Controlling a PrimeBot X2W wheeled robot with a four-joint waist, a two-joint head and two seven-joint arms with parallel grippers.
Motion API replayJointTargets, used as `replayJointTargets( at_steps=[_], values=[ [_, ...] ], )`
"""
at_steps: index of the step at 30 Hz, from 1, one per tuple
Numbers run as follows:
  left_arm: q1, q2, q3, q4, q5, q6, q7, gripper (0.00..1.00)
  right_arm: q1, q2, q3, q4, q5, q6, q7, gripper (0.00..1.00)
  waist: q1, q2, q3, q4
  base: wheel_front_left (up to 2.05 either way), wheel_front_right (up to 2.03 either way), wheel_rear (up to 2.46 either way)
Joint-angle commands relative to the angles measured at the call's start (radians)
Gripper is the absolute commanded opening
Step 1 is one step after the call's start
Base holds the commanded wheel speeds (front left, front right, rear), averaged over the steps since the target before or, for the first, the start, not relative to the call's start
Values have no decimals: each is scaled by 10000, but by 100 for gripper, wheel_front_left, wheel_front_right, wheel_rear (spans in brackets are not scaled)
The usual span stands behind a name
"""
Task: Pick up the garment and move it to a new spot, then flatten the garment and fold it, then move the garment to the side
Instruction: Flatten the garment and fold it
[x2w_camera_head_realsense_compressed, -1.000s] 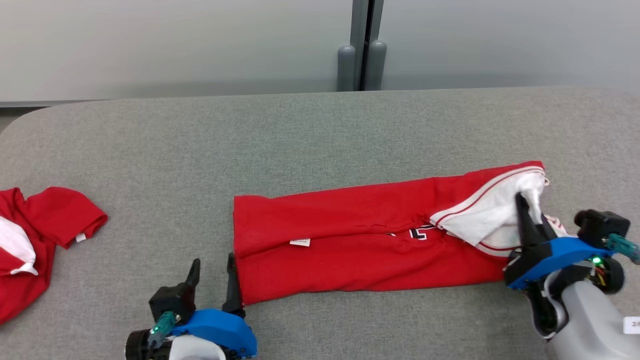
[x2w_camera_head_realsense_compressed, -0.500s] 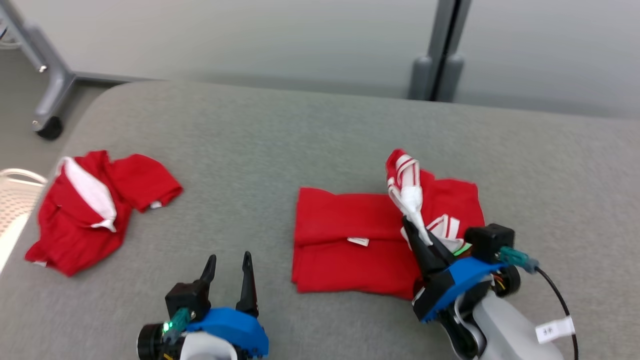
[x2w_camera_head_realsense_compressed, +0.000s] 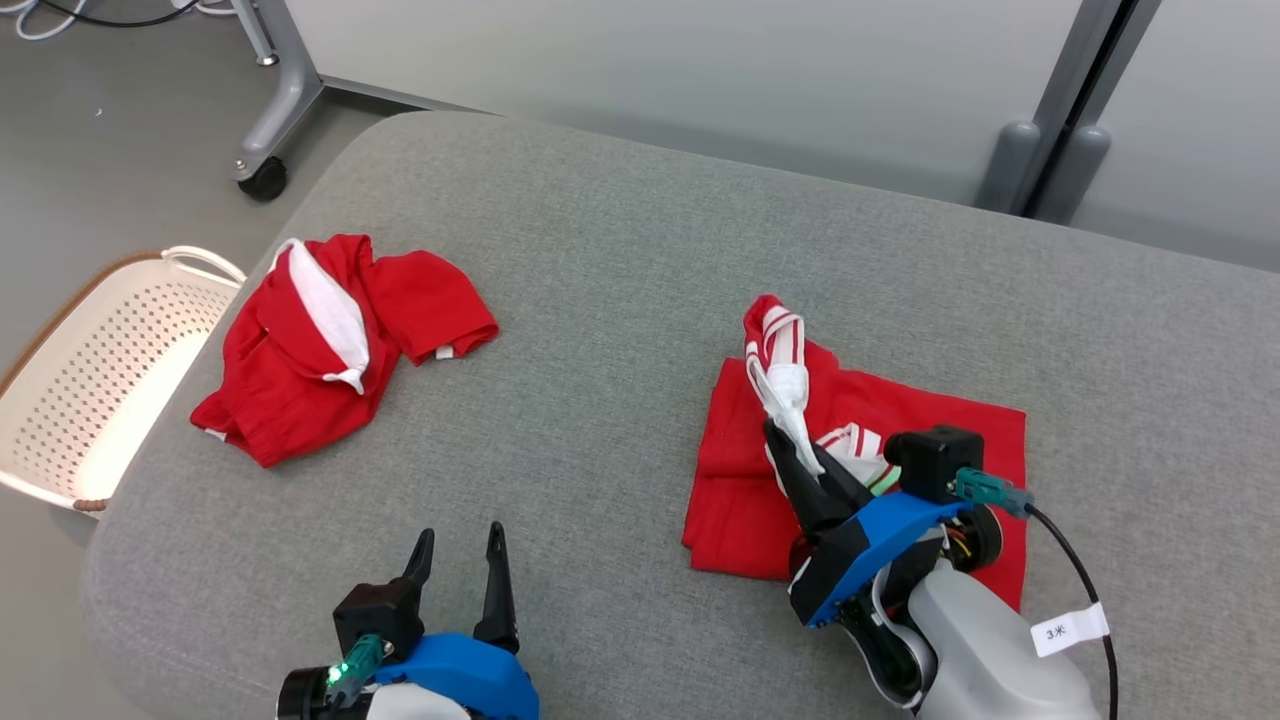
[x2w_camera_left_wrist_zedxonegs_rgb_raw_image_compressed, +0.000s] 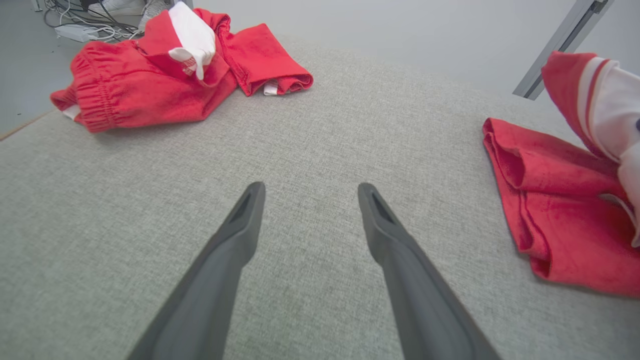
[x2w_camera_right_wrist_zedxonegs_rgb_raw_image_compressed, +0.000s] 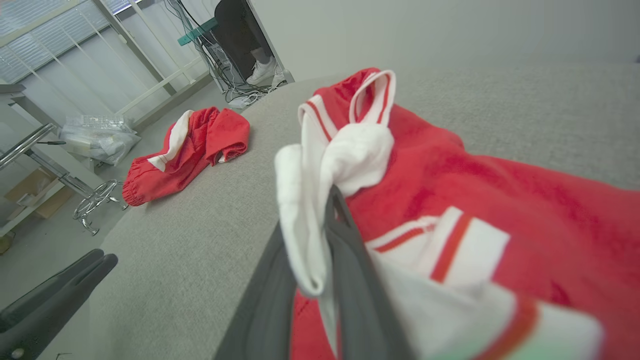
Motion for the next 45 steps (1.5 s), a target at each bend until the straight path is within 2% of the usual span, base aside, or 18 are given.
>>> replayJointTargets(
  at_steps=[1, 8, 16, 21, 27, 32, 45],
  values=[
    [-35, -8, 2, -89, -34, 31, 1, 100, -146, 32, -40, -92, -6, 4, -56, 100, 0, -1, -25, -83, 0, 0, 0],
    [-169, -5, 231, -378, 140, 121, 1, 100, 140, 12, -1232, -826, -631, 4, -56, 100, 0, -1, -125, -1103, 0, 0, 0],
    [-328, 1, 681, -496, 613, 260, 1, 100, 1116, -106, -4009, -1677, -2326, 4, -55, 100, 0, -1, -277, -2531, 0, 0, 0],
    [-219, 4, 1089, -500, 953, 333, 1, 100, 1756, 18, -5007, -1880, -3183, 4, -55, 100, 0, -1, -372, -3217, 0, 0, 0],
    [136, -2, 1502, -438, 1130, 272, 1, 100, 2407, 83, -5432, -1804, -3817, 4, -55, 100, 0, -1, -602, -3727, 0, 0, 0],
    [526, -5, 1728, -410, 1195, 230, 1, 100, 2894, 106, -5192, -1628, -3757, 3, -56, 100, 0, -1, -912, -3944, 0, 0, 0],
    [616, -2, 1779, -381, 1406, 150, 1, 100, 2915, 92, -5024, -1597, -3588, 3, -57, 100, 0, -1, -937, -3819, 0, 0, 0]
  ],
)
